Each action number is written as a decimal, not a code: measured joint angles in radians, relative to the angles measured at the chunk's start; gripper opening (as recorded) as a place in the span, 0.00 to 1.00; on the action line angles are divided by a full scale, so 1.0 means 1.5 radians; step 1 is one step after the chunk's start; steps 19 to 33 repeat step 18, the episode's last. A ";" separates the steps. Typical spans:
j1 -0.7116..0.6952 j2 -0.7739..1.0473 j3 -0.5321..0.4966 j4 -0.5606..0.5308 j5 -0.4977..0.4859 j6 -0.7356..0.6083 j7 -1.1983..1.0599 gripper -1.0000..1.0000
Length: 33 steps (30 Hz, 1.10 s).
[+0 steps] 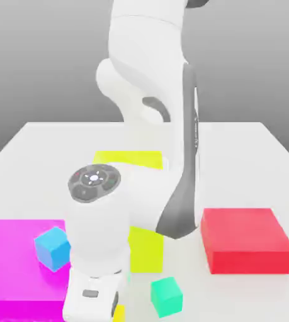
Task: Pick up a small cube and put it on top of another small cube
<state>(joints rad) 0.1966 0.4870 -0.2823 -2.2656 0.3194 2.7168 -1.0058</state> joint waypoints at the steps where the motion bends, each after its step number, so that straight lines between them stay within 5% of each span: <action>1: 0.009 -0.022 -0.011 -0.005 -0.013 -0.016 0.010 0.00; 11: -0.064 -0.152 -0.193 0.116 -0.085 -0.278 0.208 0.00; 14: -0.093 -0.115 -0.199 0.123 -0.053 -0.257 0.209 0.00; 15: -0.100 -0.097 -0.193 0.119 -0.038 -0.239 0.201 1.00; 33: -0.100 -0.097 -0.193 0.119 -0.038 -0.239 0.201 1.00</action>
